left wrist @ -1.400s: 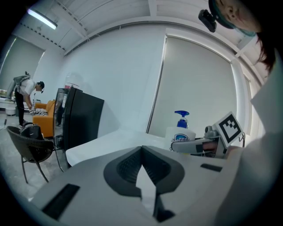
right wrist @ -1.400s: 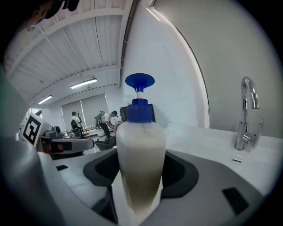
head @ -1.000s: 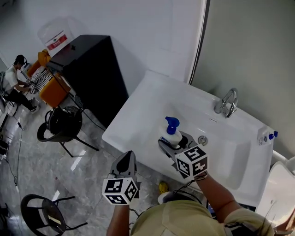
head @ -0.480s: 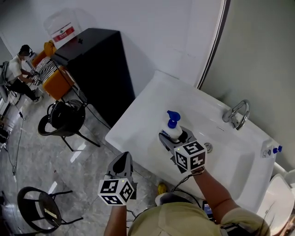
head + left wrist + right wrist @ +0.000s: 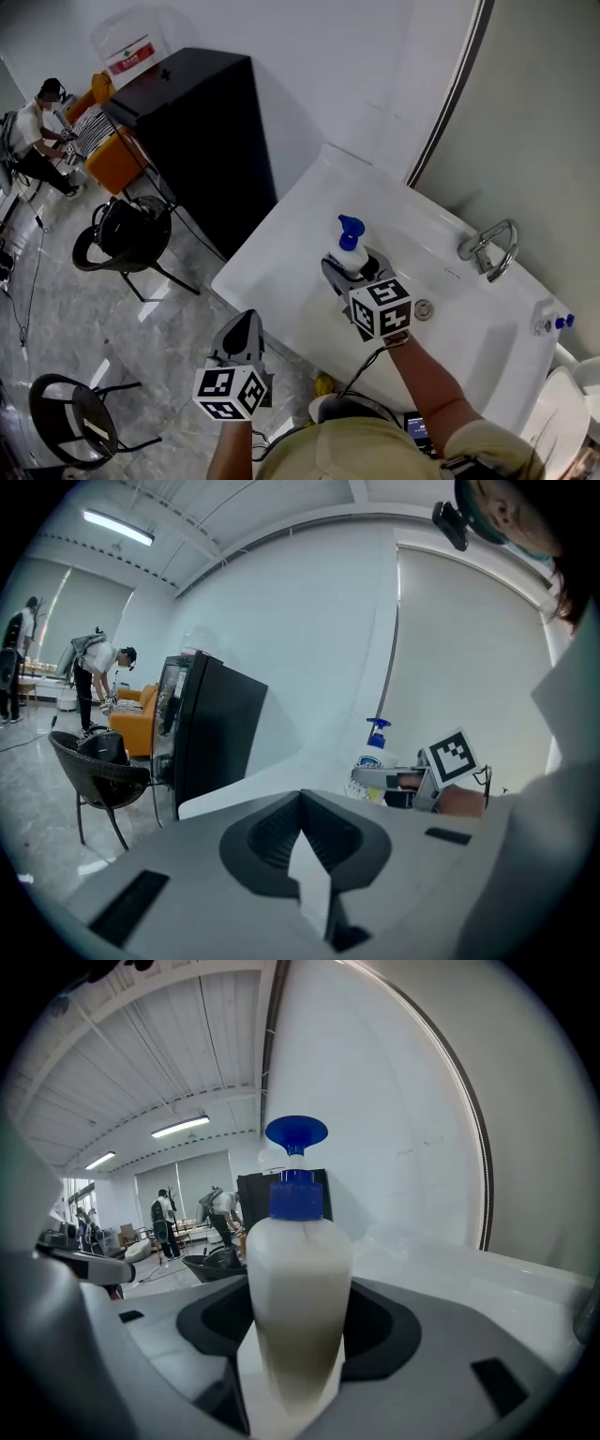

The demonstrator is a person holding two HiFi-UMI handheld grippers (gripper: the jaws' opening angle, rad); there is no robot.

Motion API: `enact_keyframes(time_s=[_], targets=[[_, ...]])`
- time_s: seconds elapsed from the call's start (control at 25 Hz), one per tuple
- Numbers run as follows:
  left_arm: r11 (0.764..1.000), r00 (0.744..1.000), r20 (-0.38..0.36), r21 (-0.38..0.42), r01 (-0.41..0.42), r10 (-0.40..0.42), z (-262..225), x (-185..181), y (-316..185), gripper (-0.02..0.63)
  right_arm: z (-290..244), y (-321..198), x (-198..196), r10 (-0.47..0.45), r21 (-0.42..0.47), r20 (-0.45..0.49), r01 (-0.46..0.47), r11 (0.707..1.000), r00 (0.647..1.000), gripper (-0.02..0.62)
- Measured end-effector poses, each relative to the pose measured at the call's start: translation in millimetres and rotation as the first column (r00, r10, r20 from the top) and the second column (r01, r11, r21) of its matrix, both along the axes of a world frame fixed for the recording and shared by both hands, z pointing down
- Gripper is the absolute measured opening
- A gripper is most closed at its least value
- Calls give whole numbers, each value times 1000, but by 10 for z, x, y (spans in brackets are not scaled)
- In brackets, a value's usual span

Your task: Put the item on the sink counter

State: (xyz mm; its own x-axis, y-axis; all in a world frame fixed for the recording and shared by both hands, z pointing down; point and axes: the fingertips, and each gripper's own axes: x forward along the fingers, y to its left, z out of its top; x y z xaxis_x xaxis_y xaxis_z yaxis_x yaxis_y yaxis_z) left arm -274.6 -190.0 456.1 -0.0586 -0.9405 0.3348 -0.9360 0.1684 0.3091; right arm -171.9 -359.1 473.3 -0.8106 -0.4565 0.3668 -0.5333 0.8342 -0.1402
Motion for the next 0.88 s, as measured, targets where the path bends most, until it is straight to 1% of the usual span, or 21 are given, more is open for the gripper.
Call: enact_keyframes(time_s=[0.4, 0.88], targets=[[1000, 1000, 14, -10, -11, 11, 18, -4, -164, 35, 136, -475, -60, 56, 45, -24, -55, 997, 998, 278], [1000, 1000, 17, -20, -21, 21, 58, -31, -267, 37, 184, -1058, -234, 132, 111, -1, -131, 985, 991, 278]])
